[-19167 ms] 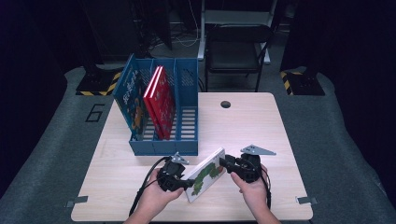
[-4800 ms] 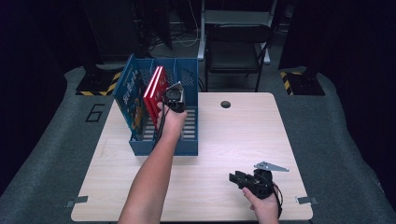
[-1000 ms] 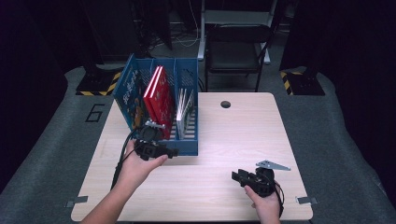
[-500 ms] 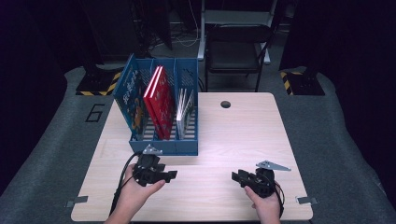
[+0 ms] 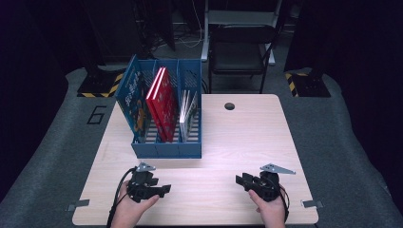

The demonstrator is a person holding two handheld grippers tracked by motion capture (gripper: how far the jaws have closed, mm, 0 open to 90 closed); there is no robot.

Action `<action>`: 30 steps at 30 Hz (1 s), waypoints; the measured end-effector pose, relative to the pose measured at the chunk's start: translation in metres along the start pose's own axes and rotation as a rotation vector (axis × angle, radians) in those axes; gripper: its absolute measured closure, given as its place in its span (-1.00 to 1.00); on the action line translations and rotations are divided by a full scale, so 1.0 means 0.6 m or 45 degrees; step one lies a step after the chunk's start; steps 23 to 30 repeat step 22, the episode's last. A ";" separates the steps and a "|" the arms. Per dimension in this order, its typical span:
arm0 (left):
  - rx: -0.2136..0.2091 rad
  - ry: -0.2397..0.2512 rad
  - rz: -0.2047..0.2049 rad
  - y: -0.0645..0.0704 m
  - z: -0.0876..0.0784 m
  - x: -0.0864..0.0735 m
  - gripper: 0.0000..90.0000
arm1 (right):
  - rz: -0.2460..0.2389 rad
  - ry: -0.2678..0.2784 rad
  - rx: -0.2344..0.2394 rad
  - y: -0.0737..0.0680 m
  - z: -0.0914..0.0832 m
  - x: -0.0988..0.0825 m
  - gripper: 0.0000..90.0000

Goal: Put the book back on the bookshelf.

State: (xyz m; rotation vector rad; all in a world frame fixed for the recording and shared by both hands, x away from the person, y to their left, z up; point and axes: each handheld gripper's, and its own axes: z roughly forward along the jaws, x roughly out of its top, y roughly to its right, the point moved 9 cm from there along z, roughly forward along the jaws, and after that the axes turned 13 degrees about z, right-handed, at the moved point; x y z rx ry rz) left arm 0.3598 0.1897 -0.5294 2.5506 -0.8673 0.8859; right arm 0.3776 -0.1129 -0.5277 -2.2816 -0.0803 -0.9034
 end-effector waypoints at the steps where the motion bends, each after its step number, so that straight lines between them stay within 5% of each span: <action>1: 0.017 0.005 -0.001 -0.004 0.002 -0.002 -0.16 | -0.003 0.003 0.003 0.000 0.001 0.000 0.33; 16: 0.043 -0.016 -0.045 -0.047 0.028 -0.035 -0.18 | -0.032 -0.060 -0.035 0.005 0.021 -0.018 0.32; 22: 0.031 0.011 -0.095 -0.049 0.028 -0.032 -0.18 | -0.020 -0.068 -0.052 0.012 0.024 -0.020 0.31; 30: 0.031 0.011 -0.095 -0.049 0.028 -0.032 -0.18 | -0.020 -0.068 -0.052 0.012 0.024 -0.020 0.31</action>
